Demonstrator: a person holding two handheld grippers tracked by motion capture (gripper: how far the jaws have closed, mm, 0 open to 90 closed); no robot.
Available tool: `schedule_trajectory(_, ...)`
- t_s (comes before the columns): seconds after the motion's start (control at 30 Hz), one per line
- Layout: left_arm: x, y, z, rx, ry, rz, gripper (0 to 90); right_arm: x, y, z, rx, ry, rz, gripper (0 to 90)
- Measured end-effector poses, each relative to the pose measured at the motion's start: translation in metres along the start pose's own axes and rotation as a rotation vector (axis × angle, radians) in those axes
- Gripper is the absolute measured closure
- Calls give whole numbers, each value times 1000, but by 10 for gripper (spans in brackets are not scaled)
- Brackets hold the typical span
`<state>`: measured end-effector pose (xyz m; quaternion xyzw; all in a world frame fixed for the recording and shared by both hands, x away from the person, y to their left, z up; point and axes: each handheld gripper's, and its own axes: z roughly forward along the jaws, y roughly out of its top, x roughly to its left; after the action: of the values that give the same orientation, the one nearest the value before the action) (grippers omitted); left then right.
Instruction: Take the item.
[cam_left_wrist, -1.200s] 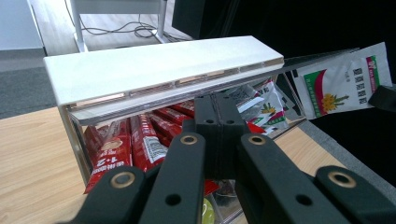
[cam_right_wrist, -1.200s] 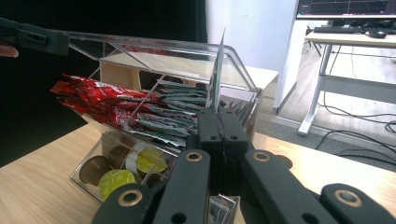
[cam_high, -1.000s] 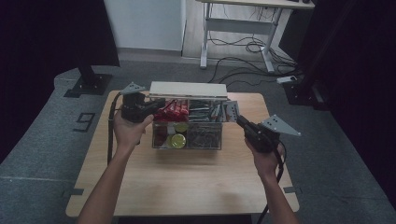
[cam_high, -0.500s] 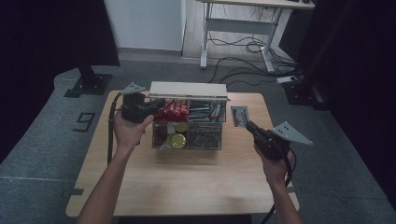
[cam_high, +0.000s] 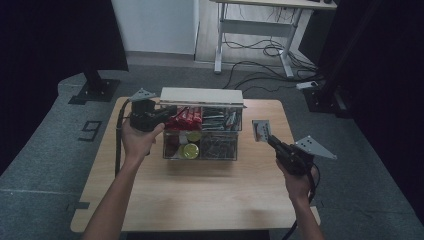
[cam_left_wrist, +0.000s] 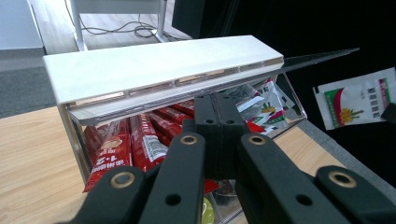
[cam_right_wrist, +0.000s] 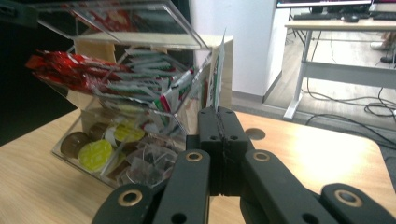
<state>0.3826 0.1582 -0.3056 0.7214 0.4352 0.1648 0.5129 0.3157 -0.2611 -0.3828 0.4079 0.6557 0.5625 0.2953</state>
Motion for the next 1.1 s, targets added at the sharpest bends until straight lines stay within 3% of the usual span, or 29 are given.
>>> schedule_trajectory(0.37, 0, -1, 0, -4, 1, 0, 900, -15, -33, 16, 76, -32, 39, 897)
schedule_trajectory(0.73, 0, -1, 0, -1, 1, 2, 900, -29, -49, 23, 119, -54, 74, 897)
schedule_trajectory(1.1, -1, -1, 0, 3, 5, 4, 900, -42, -74, 42, 185, -73, 125, 897)
